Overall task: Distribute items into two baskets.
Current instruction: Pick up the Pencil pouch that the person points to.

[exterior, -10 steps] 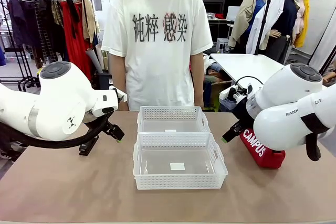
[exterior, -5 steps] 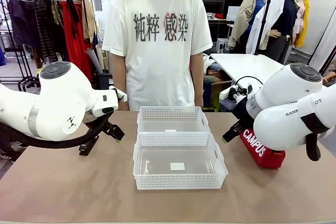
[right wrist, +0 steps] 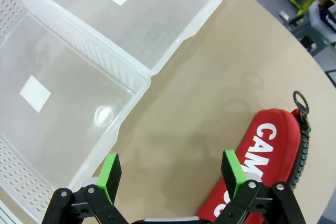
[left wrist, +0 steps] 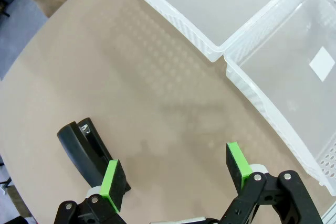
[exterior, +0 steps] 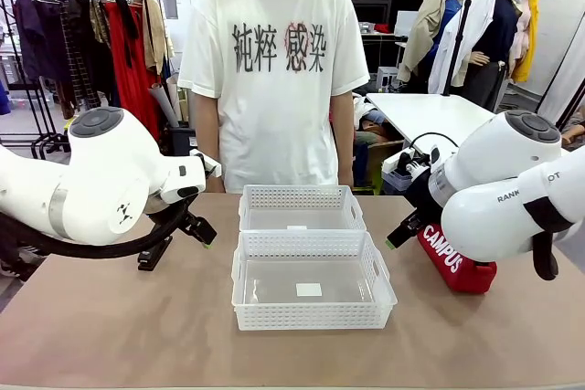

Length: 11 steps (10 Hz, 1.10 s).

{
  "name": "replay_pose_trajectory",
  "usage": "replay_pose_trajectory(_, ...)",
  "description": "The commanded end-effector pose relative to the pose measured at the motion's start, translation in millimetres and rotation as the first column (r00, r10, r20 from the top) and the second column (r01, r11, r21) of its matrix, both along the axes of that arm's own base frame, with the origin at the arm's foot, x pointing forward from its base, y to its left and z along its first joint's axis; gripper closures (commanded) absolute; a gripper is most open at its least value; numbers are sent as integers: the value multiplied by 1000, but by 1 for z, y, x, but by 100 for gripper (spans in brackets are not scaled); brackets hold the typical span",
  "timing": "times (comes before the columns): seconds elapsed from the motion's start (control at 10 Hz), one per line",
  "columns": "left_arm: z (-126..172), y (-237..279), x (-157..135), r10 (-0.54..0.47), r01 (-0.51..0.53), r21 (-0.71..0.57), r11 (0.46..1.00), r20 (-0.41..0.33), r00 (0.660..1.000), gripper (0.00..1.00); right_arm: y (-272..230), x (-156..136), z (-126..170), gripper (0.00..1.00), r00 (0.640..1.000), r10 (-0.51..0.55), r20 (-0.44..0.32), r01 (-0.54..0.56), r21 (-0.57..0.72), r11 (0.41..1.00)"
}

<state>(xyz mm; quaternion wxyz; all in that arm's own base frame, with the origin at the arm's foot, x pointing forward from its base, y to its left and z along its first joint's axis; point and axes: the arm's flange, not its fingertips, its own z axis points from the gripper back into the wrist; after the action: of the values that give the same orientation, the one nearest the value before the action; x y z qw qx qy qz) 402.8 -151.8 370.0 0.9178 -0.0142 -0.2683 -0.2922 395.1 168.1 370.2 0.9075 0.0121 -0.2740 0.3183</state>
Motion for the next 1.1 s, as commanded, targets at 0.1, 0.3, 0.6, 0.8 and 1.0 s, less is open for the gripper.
replay_pose_trajectory(0.1,0,0,0,0,0,0,1000,0,1000,0,0,0,0,0,1000,0,0,0,1,1000)
replay_pose_trajectory(0.3,2,2,-3,-22,22,20,1000,-40,999,0,-2,2,7,0,999,6,-34,-4,38,999)
replay_pose_trajectory(0.6,38,0,1,-29,44,102,994,-148,989,0,-5,4,28,0,992,29,-119,-13,130,991)
replay_pose_trajectory(0.8,61,0,12,-35,47,54,997,-200,979,0,-4,10,42,0,979,38,-198,-1,183,983)
replay_pose_trajectory(1.0,76,1,24,-66,46,-75,996,-288,955,0,-6,21,56,0,947,61,-315,34,287,957)
